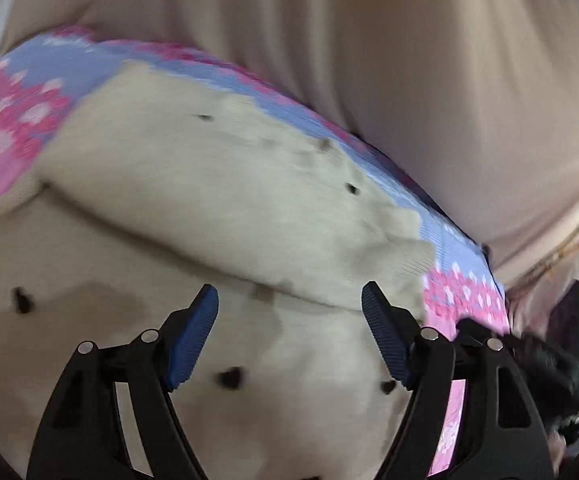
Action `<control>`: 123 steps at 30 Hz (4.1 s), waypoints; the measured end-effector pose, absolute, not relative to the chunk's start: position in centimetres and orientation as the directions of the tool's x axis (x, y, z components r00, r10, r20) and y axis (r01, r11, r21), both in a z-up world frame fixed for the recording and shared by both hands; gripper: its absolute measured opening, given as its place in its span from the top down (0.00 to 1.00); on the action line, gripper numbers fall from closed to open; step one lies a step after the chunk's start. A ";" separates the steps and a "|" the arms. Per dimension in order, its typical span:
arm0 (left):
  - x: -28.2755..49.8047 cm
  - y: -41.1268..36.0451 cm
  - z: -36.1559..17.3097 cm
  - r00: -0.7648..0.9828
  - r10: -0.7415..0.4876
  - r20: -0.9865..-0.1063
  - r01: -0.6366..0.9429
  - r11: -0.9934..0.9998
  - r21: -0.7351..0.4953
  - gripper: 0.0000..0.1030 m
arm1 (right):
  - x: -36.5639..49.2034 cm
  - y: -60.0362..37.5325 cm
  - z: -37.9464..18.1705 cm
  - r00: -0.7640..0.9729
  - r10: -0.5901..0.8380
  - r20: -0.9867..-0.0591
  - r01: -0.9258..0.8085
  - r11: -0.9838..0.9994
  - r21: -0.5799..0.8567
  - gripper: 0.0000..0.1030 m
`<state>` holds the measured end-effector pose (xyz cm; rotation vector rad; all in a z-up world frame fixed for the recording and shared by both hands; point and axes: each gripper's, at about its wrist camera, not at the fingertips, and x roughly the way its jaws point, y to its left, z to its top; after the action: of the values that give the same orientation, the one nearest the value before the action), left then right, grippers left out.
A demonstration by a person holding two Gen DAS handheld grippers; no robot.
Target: Fold small clothes
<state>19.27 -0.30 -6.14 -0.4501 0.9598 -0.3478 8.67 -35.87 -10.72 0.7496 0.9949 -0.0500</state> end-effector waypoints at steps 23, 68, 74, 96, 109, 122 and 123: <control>26.7 14.7 -13.1 0.574 -0.551 -0.605 -0.404 0.452 -0.795 0.31 | 17.9 -34.5 -12.6 0.573 0.176 -0.801 0.407 0.787 0.464 0.88; 26.7 16.5 -13.5 0.643 -0.389 -0.660 -0.383 0.582 -0.717 0.66 | 11.3 -33.2 -16.6 0.639 0.464 -0.613 0.340 0.545 0.766 0.42; 26.9 16.6 -13.4 0.635 -0.389 -0.667 -0.389 0.586 -0.711 0.66 | 13.6 -35.4 -13.1 0.758 0.457 -0.466 0.248 0.459 0.853 0.82; 27.2 16.2 -13.2 0.634 -0.371 -0.678 -0.365 0.630 -0.686 0.65 | 19.2 -33.1 -11.8 0.619 0.240 -0.748 0.426 0.697 0.577 0.41; 26.4 16.9 -13.5 0.652 -0.371 -0.661 -0.359 0.617 -0.700 0.70 | 14.2 -39.5 -14.0 0.600 0.186 -0.778 0.471 0.704 0.532 0.94; 23.7 17.0 -10.6 0.622 -0.375 -0.688 -0.344 0.658 -0.670 0.68 | 9.3 -36.3 -7.5 0.715 -0.022 -0.699 0.467 0.759 0.453 0.83; 22.9 17.0 -9.8 0.639 -0.367 -0.676 -0.337 0.656 -0.675 0.66 | 9.8 -35.6 -6.9 0.723 0.008 -0.691 0.425 0.783 0.453 0.83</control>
<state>22.85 17.04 -9.76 -0.8874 0.9099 -0.0203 9.84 -35.55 -6.87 0.6402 0.7362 -0.2485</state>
